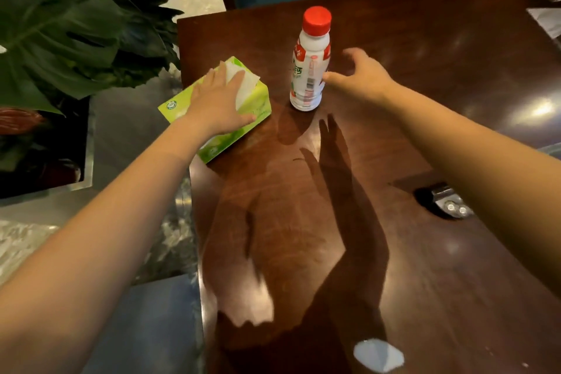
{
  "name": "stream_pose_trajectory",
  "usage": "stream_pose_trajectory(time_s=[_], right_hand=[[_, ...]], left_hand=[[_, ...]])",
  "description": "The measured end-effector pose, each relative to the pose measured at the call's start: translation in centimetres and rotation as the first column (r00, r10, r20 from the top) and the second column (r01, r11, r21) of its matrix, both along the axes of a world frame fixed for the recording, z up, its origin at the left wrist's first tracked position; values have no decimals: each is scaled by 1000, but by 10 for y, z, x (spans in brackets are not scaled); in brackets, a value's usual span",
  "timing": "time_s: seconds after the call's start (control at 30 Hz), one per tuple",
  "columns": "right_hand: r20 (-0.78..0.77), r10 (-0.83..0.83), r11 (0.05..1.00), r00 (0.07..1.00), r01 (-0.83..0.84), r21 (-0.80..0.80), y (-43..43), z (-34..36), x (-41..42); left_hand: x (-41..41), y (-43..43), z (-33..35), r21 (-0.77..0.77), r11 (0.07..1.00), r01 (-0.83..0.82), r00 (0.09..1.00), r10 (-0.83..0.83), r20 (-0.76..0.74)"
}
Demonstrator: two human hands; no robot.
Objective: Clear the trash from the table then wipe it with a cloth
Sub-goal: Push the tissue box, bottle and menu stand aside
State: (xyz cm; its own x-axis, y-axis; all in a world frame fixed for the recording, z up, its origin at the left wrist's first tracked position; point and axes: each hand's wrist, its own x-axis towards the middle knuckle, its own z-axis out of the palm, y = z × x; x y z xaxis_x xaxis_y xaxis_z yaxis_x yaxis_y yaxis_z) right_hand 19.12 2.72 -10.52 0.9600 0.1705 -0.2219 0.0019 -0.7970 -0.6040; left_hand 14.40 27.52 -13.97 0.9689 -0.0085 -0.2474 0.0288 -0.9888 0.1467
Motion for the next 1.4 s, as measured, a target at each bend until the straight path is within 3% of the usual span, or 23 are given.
stream_pose_trajectory(time_s=[0.17, 0.3, 0.47, 0.6, 0.67, 0.83, 0.97, 1.27, 1.4], right_hand=[[-43, 187, 965, 981, -191, -178, -53, 37, -31], [-241, 361, 852, 901, -424, -308, -109, 76, -56], [-315, 318, 751, 894, -441, -492, -178, 108, -77], [-283, 314, 822, 906, -409, -397, -213, 114, -90], [-231, 340, 845, 912, -404, -352, -225, 111, -92], [-104, 374, 833, 922, -383, -399, -251, 89, -91], [35, 383, 877, 923, -352, -326, -260, 78, -91], [198, 439, 889, 876, -392, -237, -244, 87, -69], [236, 490, 864, 840, -431, -260, -212, 98, -46]], left_hand=[[-23, -53, 13, 75, 992, 104, 993, -99, -65], [-42, -113, 26, -35, 977, 210, 973, -212, -92], [-58, -204, 41, -367, 889, 275, 945, -320, -67], [-71, -274, 52, -702, 692, 171, 946, -314, -78], [-75, -297, 50, -711, 675, 197, 957, -290, -10], [-82, -325, 41, -645, 745, 169, 983, -75, 170], [-84, -332, 36, -607, 782, 142, 967, 22, 254], [-68, -306, 64, -616, 780, 111, 962, 72, 265], [-53, -277, 80, -689, 723, 43, 961, 159, 227]])
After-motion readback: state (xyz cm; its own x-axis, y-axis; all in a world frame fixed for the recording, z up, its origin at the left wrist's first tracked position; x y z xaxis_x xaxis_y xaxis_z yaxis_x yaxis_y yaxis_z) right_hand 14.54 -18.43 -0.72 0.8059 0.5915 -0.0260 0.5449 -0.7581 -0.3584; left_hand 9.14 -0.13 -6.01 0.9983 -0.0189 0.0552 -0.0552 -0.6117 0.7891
